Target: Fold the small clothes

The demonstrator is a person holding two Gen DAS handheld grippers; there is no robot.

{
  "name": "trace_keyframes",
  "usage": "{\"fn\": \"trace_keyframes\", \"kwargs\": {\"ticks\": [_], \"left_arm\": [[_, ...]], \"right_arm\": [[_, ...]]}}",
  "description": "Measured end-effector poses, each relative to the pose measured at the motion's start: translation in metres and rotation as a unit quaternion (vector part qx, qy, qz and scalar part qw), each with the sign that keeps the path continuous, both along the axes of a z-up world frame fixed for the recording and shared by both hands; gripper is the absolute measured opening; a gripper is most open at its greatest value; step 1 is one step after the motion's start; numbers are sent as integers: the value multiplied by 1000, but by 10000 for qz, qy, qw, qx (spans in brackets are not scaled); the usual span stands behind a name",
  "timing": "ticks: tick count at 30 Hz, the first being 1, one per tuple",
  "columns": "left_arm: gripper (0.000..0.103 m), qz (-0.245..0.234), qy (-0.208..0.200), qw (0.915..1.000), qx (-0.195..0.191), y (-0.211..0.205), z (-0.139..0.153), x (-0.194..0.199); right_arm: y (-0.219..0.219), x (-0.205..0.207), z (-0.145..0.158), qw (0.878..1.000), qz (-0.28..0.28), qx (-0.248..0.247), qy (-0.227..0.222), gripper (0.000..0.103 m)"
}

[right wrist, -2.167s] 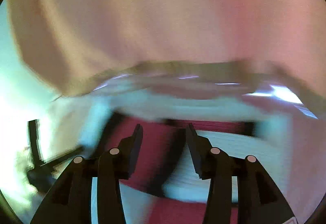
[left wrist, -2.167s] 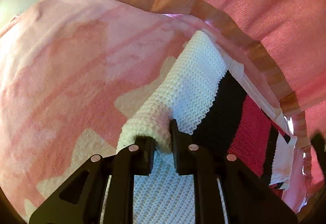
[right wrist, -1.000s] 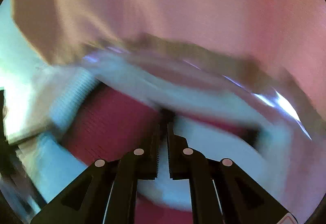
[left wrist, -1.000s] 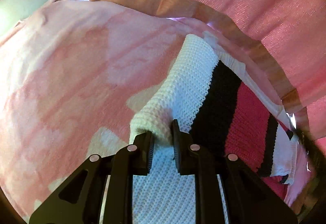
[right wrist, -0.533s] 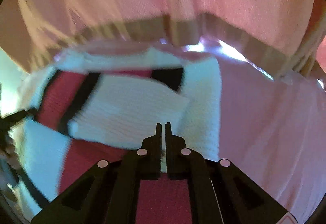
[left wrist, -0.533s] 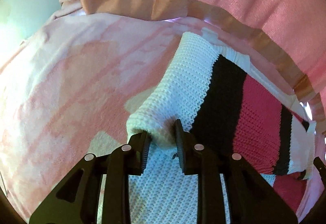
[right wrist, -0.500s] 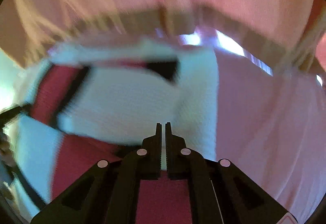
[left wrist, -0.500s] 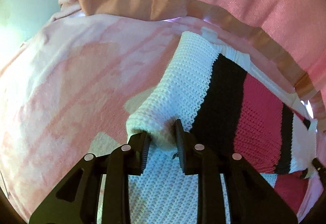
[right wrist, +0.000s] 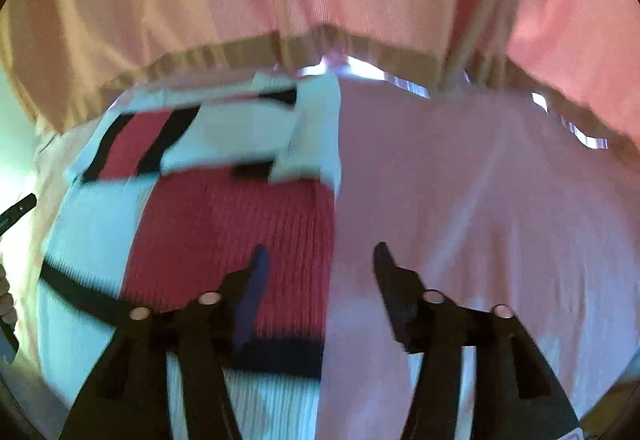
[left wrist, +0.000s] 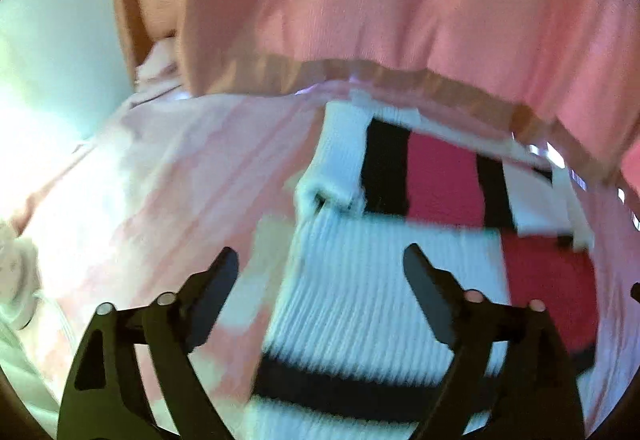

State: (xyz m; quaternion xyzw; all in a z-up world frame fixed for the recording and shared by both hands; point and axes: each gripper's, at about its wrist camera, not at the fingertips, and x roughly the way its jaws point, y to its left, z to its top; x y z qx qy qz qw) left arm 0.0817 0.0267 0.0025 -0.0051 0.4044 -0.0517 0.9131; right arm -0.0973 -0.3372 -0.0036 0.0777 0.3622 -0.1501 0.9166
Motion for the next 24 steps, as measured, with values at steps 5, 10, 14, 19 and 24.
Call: {"fn": "trace_keyframes", "kwargs": {"ticks": [5, 10, 14, 19, 24], "left_arm": [[87, 13, 466, 9982, -381, 34, -28, -70], [88, 22, 858, 9954, -431, 52, -55, -130], [88, 115, 1285, 9895, -647, 58, -75, -149], [87, 17, 1244, 9904, -597, 52, -76, -152], [39, -306, 1259, 9881, -834, 44, -71, -150]], "right_arm": [[19, -79, -47, 9989, -67, 457, 26, 61], [36, -124, -90, 9970, -170, 709, 250, 61], [45, -135, -109, 9939, -104, 1032, 371, 61], [53, -131, -117, 9924, -42, 1171, 373, 67], [62, -122, -116, 9958, 11, 858, 329, 49]]}}
